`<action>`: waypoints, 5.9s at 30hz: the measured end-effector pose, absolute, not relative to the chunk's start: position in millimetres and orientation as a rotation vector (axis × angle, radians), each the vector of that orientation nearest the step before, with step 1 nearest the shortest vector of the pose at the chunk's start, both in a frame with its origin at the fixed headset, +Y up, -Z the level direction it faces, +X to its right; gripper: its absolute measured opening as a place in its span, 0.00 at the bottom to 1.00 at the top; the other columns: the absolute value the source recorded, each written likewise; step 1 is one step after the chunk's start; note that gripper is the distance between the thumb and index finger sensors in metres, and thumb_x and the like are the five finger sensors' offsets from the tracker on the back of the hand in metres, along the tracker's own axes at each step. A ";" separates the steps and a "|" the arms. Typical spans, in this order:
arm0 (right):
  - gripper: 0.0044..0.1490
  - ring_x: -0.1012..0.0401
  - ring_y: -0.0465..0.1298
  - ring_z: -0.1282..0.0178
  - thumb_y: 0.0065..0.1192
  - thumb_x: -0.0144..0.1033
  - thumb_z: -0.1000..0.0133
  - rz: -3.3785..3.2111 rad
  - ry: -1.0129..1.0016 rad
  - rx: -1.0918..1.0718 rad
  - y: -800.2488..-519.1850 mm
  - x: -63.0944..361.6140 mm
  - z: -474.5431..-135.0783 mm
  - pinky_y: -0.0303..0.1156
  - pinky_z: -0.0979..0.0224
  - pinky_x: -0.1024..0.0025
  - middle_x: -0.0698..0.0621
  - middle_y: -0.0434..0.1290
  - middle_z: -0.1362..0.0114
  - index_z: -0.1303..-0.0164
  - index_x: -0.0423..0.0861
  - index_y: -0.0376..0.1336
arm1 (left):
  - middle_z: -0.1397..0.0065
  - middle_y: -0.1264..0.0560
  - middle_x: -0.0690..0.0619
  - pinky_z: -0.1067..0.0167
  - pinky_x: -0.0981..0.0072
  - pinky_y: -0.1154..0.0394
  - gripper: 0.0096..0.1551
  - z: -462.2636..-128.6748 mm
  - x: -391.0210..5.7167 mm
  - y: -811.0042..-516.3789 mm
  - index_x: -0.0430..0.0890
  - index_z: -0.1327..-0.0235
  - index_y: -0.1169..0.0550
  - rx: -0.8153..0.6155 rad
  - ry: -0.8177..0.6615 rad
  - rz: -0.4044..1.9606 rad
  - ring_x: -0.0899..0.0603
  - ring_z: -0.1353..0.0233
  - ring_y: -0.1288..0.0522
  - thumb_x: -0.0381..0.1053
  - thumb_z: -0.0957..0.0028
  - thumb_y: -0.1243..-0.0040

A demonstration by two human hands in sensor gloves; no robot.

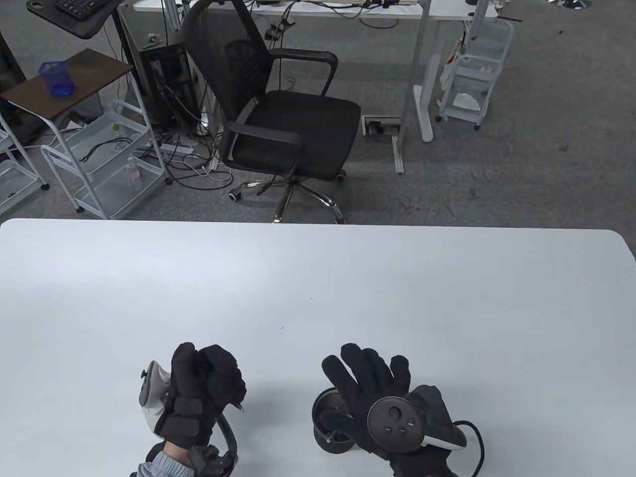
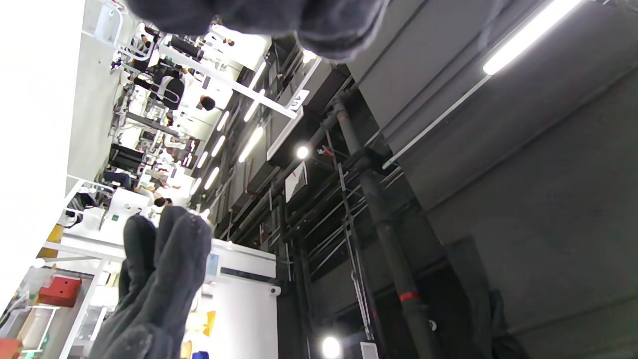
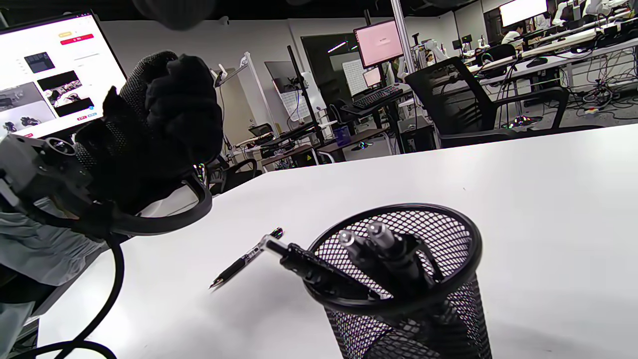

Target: Press to open click pens

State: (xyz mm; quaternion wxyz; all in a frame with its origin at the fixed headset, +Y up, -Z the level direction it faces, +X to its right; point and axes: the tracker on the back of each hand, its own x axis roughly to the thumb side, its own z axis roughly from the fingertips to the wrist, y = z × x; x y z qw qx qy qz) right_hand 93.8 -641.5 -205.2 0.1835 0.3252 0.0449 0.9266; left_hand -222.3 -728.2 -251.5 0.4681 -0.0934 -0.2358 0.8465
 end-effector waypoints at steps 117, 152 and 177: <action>0.49 0.24 0.44 0.14 0.46 0.55 0.30 2.595 0.116 0.928 -640.0 95.1 -203.3 0.30 0.29 0.15 0.26 0.37 0.07 0.06 0.41 0.39 | 0.25 0.24 0.43 0.36 0.59 0.17 0.34 -257.8 -182.3 -731.5 0.44 0.18 0.31 -0.093 0.047 0.136 0.41 0.34 0.18 0.55 0.32 0.33; 0.49 0.24 0.44 0.14 0.46 0.55 0.30 2.587 0.113 0.923 -638.6 97.5 -204.1 0.30 0.29 0.15 0.26 0.37 0.07 0.06 0.41 0.39 | 0.11 0.36 0.51 0.14 0.45 0.51 0.33 -223.4 -99.0 -732.8 0.48 0.22 0.21 -0.243 -0.817 0.412 0.41 0.09 0.45 0.61 0.37 0.31; 0.49 0.24 0.44 0.14 0.46 0.55 0.30 2.593 0.117 0.923 -638.7 97.0 -204.2 0.30 0.29 0.15 0.26 0.37 0.07 0.05 0.41 0.40 | 0.13 0.34 0.53 0.14 0.45 0.49 0.27 -220.6 -95.7 -734.2 0.50 0.27 0.19 -0.184 -0.806 0.421 0.44 0.09 0.43 0.60 0.35 0.34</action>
